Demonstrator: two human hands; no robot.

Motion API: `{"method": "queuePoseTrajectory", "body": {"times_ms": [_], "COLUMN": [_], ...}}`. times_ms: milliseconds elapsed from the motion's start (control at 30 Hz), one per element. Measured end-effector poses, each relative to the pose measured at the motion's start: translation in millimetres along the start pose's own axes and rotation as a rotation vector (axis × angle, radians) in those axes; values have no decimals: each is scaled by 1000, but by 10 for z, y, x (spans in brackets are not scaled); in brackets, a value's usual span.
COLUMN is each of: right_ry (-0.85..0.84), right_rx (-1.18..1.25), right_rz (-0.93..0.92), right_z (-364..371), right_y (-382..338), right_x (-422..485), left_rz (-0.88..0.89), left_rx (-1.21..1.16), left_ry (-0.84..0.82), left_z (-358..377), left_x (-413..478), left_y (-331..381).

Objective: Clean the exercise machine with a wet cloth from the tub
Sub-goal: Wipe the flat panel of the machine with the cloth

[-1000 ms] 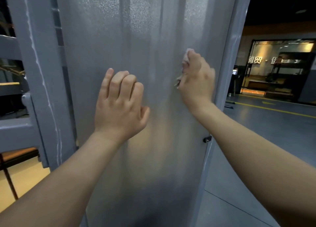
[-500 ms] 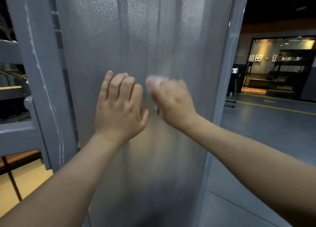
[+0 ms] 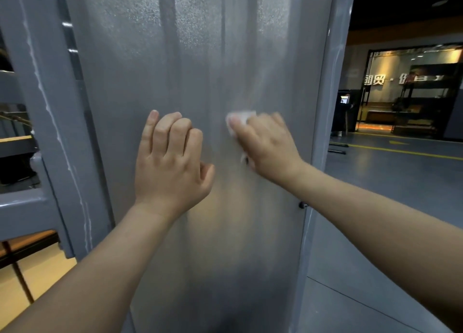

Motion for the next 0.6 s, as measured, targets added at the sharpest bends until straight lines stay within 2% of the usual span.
{"method": "queuePoseTrajectory", "body": {"times_ms": [67,100,133,167,267,300,333,400,500,533,600], "right_ry": [-83,-111,-111,-77,-10,-13,-12,-44,-281,-287,-176], "right_rx": [-136,-164,-183,-172,46,100,124,154,115,104,72], "right_rz": [-270,-318,-286,-168,408,528,578,513,324,323,463], "right_z": [35,14,-16,-44,-160,-134,-105,4,145,121,14], "right_y": [-78,47,219,435,1121,1179,1117,823,447,501,795], "right_x": [-344,-318,-201,-39,399,411,362,61,-510,-527,-254], "left_rz": [0,-1,-3,-4,-5,-4,-3,-4,5,8,12], "left_rx": [0,-2,-5,-6,-1,0,-1,-8,-10,-11,-12], "left_ry": [-4,-8,-10,-8,-2,-3,-5,-6,-1,0,3], "left_z": [5,11,14,14,7,4,1,0,-12,-16,-16], "left_x": [-1,0,4,6,4,7,7,8,6,4,6], "left_y": [-2,-3,-6,-8,-14,-10,-3,-2,-9,-13,-17]}}
Point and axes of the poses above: each hand's wrist, its own x-axis towards the middle knuckle, its own z-axis out of the palm, y = z × x, the point moved 4 cm from there along x, towards the middle knuckle, and after that the axes turned 15 degrees about -y, right-handed, at the moved point
